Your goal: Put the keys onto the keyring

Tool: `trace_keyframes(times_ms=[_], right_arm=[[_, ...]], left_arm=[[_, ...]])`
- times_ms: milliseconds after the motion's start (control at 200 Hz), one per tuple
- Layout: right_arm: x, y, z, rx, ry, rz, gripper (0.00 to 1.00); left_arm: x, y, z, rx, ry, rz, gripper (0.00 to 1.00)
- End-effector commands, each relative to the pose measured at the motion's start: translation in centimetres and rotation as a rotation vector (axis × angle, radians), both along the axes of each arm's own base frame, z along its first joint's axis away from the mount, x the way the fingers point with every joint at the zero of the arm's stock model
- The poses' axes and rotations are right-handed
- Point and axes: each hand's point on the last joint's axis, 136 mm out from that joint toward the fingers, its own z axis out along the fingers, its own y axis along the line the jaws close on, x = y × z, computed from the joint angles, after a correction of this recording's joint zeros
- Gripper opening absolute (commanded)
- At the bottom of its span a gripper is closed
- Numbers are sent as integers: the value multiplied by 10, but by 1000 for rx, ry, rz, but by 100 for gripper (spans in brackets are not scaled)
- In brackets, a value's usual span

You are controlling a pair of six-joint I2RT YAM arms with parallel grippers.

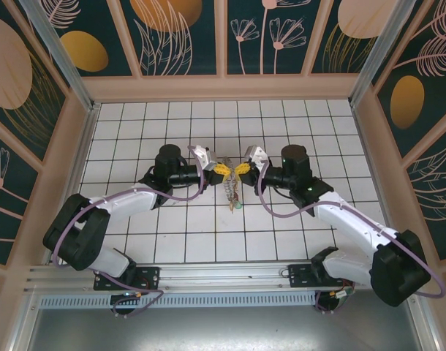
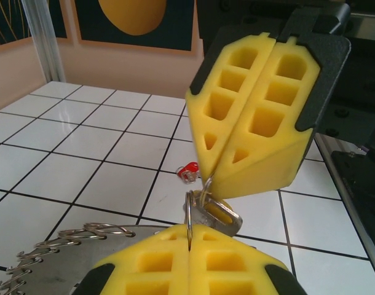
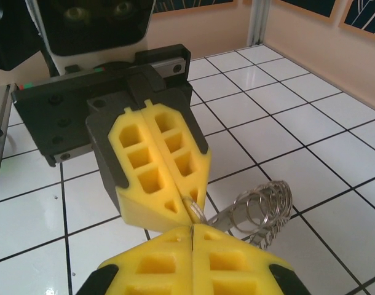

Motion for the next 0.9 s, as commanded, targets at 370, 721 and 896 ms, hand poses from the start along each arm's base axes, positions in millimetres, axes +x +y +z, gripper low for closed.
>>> trace_keyframes(times_ms=[370,721,896], right_arm=[[13,10,16,12,-89,-10,0],[14,11,16,15,-92,-18,0],[22,9,15,0,-89,-71,0]], left_arm=[[-1,-7,12,-37,-45,-41,0],[1,-9,13,-33,-43,-45,0],[0,-8,14,-35,-47,-45,0]])
